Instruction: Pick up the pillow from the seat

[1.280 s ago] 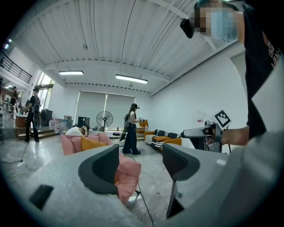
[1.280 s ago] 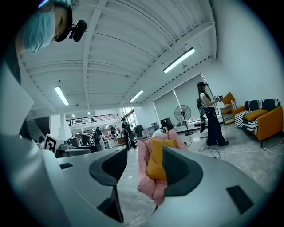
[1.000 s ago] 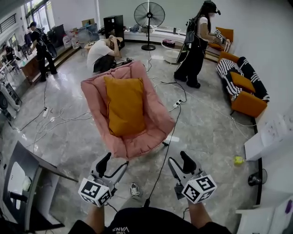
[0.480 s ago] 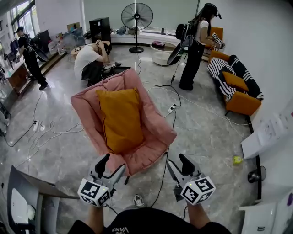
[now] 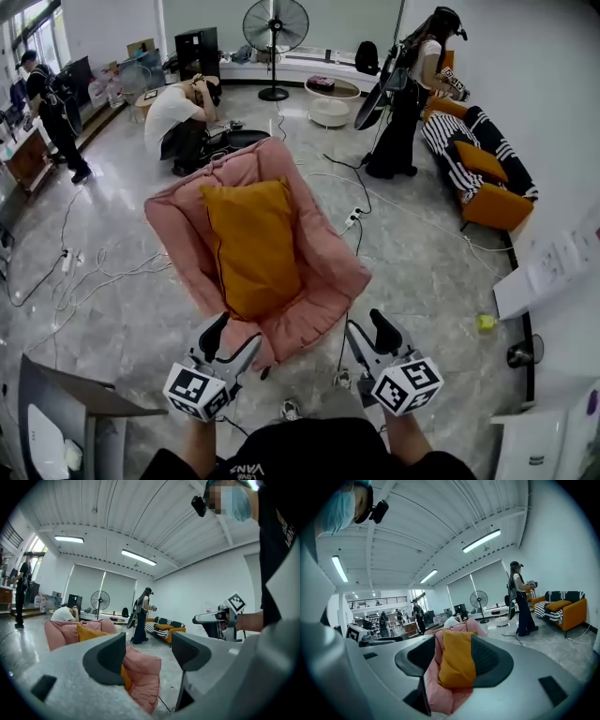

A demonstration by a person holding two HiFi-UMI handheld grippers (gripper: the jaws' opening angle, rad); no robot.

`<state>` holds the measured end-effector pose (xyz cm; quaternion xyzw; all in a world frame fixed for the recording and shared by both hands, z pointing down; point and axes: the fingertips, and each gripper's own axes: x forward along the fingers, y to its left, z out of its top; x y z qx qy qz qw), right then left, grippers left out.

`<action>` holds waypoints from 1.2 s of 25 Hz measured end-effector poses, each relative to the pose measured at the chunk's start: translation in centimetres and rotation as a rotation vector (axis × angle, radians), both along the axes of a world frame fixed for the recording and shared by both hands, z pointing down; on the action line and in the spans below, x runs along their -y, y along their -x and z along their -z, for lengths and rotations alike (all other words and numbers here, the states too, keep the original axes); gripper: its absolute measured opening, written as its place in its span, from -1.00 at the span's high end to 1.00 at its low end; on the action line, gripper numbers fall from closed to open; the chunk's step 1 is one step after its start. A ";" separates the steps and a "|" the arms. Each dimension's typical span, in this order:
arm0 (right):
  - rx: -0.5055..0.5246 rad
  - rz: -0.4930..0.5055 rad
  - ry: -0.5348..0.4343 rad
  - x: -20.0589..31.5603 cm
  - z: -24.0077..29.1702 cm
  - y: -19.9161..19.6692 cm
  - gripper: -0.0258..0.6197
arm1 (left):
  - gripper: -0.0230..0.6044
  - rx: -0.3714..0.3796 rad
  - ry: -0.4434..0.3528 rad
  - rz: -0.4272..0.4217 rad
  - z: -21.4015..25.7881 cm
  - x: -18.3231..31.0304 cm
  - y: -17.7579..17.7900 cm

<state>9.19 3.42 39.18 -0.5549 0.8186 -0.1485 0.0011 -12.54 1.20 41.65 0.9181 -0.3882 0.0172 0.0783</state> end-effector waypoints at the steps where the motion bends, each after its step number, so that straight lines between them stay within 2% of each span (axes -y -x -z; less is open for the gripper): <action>1: -0.002 0.005 0.004 0.3 -0.2 0.2 0.22 | -0.03 -0.002 0.001 0.005 -0.1 0.3 0.3; 6: 0.001 0.034 0.023 2.3 -1.0 0.9 0.22 | -0.03 -0.002 0.011 0.043 -0.8 1.7 1.5; 12: 0.018 0.083 0.035 6.9 -2.2 0.0 0.23 | -0.03 0.023 0.029 0.111 -1.6 4.3 1.8; 20: 0.051 0.142 0.061 17.2 -3.8 -0.4 0.24 | -0.03 0.066 0.056 0.246 -2.5 10.5 3.7; 25: 0.036 0.223 0.105 24.4 -5.5 0.1 0.24 | -0.03 0.071 0.095 0.355 -3.6 15.4 4.5; 30: 0.030 0.279 0.119 31.7 -6.9 0.2 0.24 | -0.03 0.091 0.136 0.404 -5.3 20.9 3.9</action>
